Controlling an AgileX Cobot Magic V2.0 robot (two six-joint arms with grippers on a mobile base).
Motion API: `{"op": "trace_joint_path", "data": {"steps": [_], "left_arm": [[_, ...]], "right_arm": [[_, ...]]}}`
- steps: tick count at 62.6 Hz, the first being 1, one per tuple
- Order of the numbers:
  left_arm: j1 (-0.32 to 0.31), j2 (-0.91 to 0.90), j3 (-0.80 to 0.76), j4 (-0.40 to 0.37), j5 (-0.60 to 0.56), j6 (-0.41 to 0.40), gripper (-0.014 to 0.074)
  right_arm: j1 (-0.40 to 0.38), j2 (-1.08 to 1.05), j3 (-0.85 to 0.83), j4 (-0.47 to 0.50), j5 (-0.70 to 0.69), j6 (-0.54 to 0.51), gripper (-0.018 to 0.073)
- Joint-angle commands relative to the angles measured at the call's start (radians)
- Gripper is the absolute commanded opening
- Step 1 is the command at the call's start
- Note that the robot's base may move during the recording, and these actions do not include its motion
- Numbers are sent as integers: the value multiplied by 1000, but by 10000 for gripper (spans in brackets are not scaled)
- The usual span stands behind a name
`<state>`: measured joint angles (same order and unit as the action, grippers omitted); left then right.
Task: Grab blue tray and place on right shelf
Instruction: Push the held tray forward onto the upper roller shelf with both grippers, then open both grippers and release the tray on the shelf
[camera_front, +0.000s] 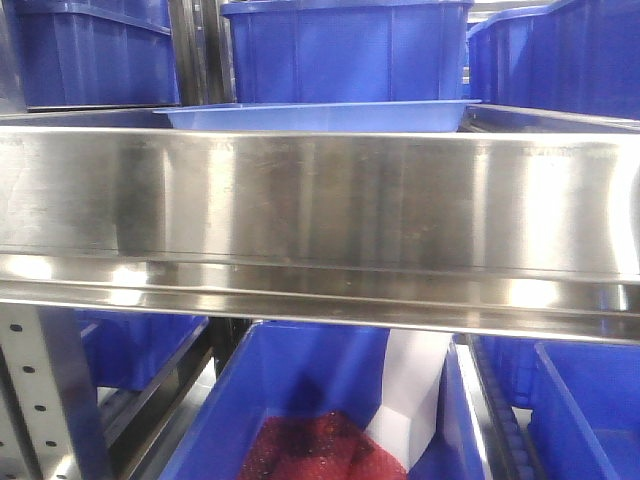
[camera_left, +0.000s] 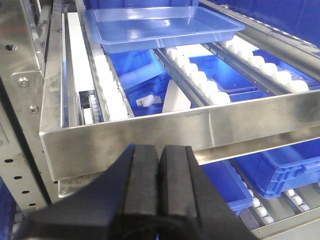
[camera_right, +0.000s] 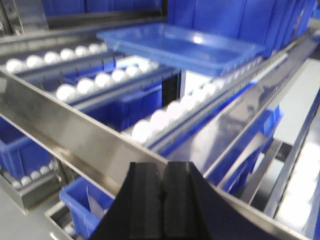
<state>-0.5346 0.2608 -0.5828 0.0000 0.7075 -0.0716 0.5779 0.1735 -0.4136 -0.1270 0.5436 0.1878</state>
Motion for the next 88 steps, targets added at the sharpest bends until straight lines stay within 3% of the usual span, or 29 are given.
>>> {"op": "trace_joint_path", "data": {"steps": [1,47,54,70,88], "left_arm": [[-7,8,-27,-5,-92,7,-48],[1,8,-18,-5,-86,7,-48],[37,8,-18,-5,-86,7,-48],[191,8,-18,-5,-86,7,-48],[224,5,-18,-5,-86,7,-48]], "right_arm": [[2,9,-14,-19,-77,-11,17],[2,9,-9,-19,-73,-11,17],[2,9,-9,-19,-73,-11,17],[2,9,-9,-19,-73,-11,17],[2,9,-9,-19,-73,-11,17]]}}
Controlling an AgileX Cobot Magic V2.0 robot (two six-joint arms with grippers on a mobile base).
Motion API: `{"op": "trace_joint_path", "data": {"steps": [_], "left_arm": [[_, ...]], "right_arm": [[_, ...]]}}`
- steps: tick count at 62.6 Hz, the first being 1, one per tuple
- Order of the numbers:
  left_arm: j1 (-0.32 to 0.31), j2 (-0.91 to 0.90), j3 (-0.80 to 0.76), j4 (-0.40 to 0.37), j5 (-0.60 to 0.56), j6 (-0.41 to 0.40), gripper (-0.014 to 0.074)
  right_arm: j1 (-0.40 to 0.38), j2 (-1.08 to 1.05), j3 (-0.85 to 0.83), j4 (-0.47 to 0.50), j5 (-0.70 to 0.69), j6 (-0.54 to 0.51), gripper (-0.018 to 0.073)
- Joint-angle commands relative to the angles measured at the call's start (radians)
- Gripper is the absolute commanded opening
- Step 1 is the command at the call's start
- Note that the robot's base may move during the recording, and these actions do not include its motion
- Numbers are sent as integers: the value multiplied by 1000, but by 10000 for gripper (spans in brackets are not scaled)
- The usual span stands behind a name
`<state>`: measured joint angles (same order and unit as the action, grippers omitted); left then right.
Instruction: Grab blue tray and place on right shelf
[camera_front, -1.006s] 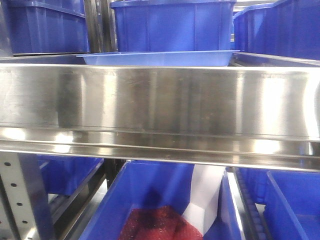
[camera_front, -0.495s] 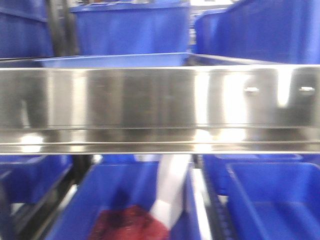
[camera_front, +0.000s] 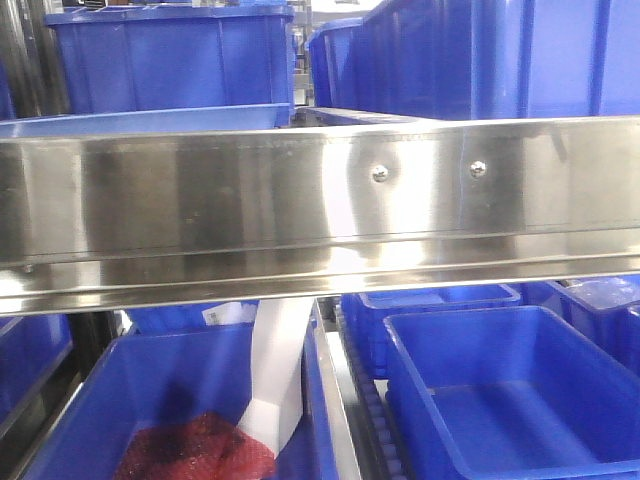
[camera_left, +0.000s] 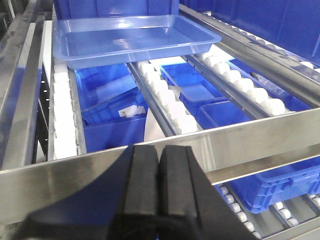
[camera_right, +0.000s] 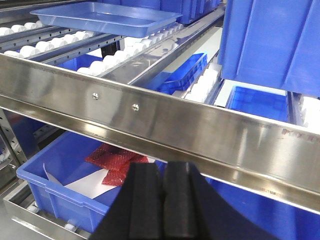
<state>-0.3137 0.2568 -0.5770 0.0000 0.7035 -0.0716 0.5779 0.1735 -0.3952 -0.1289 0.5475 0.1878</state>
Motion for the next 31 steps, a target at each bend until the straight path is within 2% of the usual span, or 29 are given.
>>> {"op": "trace_joint_path", "data": {"steps": [1,8,12,19,25,31], "left_arm": [[3,9,-24,-5,-82,7,-48],[3,-1,-20,-7,-75,7,-48],[7,-34,10,-35,-82,7,-48],[52,-116,103,-43,-114,7,-48],[127,-195,219,0,-223,7,-48],[209,-257,344,0,-384,7,-48]], "right_arm": [[2,9,-28,-17,-77,-11,17],[2,9,-28,-17,-77,-11,17],[2,9,-28,-17,-77,-11,17],[2,9,-28,-17,-77,-11,17],[2,9,-28,-17,-77,-11,17],[2,9,-28,-17,-77,-11,17]]}}
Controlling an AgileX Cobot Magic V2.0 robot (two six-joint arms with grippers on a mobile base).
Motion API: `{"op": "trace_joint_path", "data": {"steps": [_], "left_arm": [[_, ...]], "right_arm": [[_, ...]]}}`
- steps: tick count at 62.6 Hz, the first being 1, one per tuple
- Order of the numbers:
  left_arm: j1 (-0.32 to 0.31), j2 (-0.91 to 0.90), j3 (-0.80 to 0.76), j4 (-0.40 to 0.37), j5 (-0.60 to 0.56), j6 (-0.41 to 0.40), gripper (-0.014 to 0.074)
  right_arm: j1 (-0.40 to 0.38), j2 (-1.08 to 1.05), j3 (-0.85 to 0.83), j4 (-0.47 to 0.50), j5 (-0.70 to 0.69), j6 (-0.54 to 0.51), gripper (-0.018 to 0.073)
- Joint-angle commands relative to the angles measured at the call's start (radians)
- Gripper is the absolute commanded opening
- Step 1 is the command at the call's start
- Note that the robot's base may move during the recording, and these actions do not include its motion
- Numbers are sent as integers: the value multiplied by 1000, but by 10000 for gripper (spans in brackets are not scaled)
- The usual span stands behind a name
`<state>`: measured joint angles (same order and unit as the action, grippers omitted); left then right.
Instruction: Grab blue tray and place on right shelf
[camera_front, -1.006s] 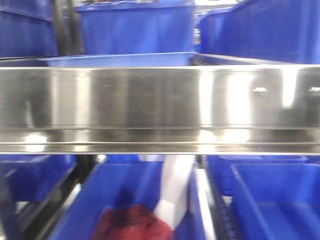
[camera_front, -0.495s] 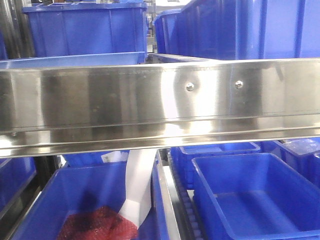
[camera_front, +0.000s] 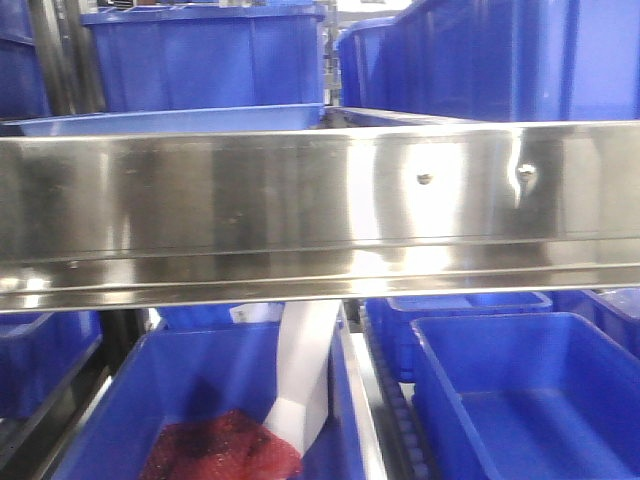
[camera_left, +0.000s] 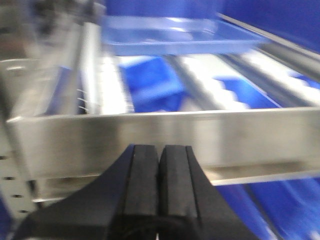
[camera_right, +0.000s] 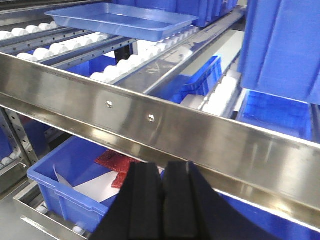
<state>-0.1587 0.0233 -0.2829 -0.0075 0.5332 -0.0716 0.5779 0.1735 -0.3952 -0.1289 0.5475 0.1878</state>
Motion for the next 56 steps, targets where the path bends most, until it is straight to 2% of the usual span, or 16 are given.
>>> {"op": "trace_joint_path", "data": {"steps": [1,9,15,18,56], "left_arm": [[70,-31,74,7,-246,7,-48],[164,-49,233,2,-482,7,-48],[201,-49,351,-4,-671,5,-48],[209,-49,334,-4,-580,5,-48],[208,-49,343,-4,-568,5,-48]], "right_arm": [[2,9,-28,-17,-77,-11,17],[2,9,-28,-17,-77,-11,17],[2,9,-28,-17,-77,-11,17],[2,9,-28,-17,-75,-11,17],[2,9,-28,-17,-76,-11,17]]}}
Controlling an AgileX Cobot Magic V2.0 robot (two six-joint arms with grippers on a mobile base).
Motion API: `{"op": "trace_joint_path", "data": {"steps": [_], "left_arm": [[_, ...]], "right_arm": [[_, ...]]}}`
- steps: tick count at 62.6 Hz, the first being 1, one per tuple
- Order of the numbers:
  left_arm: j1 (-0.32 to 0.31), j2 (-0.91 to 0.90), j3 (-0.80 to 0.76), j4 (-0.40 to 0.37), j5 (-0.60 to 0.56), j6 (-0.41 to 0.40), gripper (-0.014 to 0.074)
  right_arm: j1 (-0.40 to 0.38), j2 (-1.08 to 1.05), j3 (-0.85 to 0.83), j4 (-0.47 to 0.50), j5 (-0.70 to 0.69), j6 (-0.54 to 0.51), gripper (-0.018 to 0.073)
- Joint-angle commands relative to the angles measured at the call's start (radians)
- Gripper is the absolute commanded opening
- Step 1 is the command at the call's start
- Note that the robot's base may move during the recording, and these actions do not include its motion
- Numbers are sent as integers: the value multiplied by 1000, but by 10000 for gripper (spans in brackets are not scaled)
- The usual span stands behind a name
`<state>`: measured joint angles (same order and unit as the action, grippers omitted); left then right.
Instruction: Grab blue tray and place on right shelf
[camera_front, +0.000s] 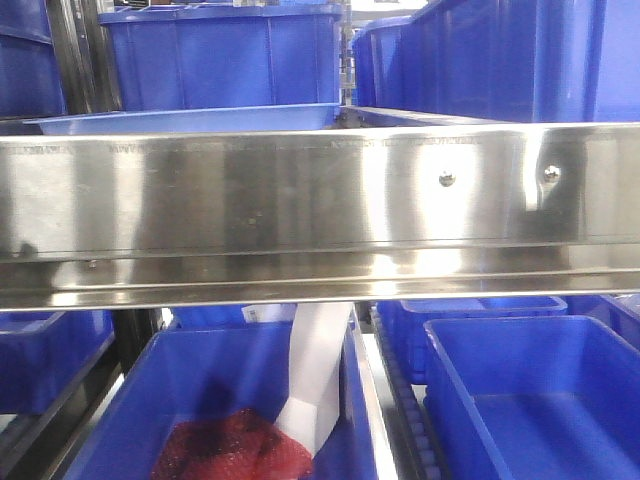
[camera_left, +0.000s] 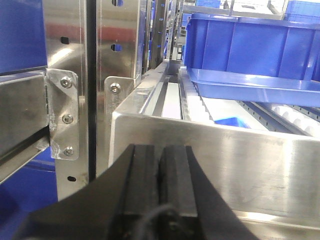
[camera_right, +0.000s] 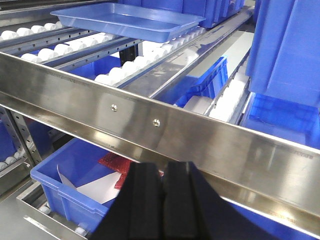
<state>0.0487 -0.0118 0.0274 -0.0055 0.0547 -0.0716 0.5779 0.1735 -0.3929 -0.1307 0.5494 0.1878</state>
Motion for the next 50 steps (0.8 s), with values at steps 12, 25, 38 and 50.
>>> {"op": "trace_joint_path", "data": {"steps": [12,25,38,50], "left_arm": [[1,-14,33,-6,-90,5,-48],[1,-14,33,-6,-90,5,-48],[1,-14,33,-6,-90,5,-48],[1,-14,33,-6,-90,5,-48]], "right_arm": [[2,9,-30,-16,-78,-11,17],[-119,-6,28,-13,-166,-84,17],[-395,-92,247,155,-482,-249,17],[-546,-188,403,234,-611,-263,17]]}}
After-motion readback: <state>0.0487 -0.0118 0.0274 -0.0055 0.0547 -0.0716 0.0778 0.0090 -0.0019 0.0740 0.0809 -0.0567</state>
